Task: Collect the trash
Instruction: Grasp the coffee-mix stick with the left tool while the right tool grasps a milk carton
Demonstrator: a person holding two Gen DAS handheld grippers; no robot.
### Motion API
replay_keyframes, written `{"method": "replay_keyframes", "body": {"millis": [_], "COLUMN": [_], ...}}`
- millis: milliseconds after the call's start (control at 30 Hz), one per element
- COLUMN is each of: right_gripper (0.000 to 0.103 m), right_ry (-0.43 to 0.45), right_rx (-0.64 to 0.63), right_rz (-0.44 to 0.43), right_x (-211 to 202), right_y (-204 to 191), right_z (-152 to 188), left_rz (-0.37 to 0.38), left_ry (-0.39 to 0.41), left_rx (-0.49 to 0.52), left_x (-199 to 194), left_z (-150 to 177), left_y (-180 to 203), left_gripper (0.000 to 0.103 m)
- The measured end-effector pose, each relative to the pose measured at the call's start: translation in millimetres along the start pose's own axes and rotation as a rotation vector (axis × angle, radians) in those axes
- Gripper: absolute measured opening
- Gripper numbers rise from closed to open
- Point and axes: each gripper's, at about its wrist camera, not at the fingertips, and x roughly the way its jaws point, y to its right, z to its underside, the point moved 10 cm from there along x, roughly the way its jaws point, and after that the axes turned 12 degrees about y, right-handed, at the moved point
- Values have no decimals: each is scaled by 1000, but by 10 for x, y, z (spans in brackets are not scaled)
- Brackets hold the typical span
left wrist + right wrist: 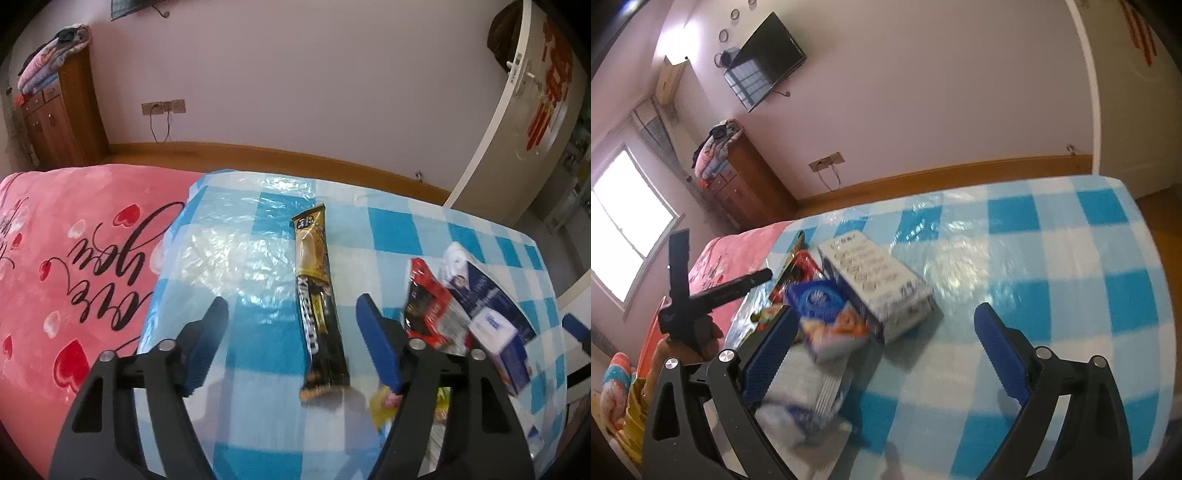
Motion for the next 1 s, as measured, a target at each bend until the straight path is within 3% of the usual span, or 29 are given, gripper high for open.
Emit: {"method": "replay_keyframes", "body": {"millis": [267,367,667,867,900,967,1000], "right_gripper": [95,95,95,95,93,79,79], "right_ry": [-48,-62,-122,-147,-143,-141,-141], "right_rx": [35,5,-27,-86,-88,-99,-97], "right_rz": [-79,-77,-103,-96,-95,-80,-82], "right_x": [506,653,924,983,974,963,947], "right_y": [8,-11,-43,-143,-153,-128,-120], "right_z": [-126,-122,-39,95,101,110,126], "left_rz": [8,7,-1,-14,-9,-6,-1], "left_ry": [-41,-55,-42,-28,-27,-24,-24], "left_rx": [60,71,92,105,105,101,98], "left_x": [244,319,346,328,317,289,274], "left_z": [23,36,42,58,65,87,96], "left_y": [118,137,224,267,283,304,310], "left_gripper": [60,48,31,28,28,27,27]}}
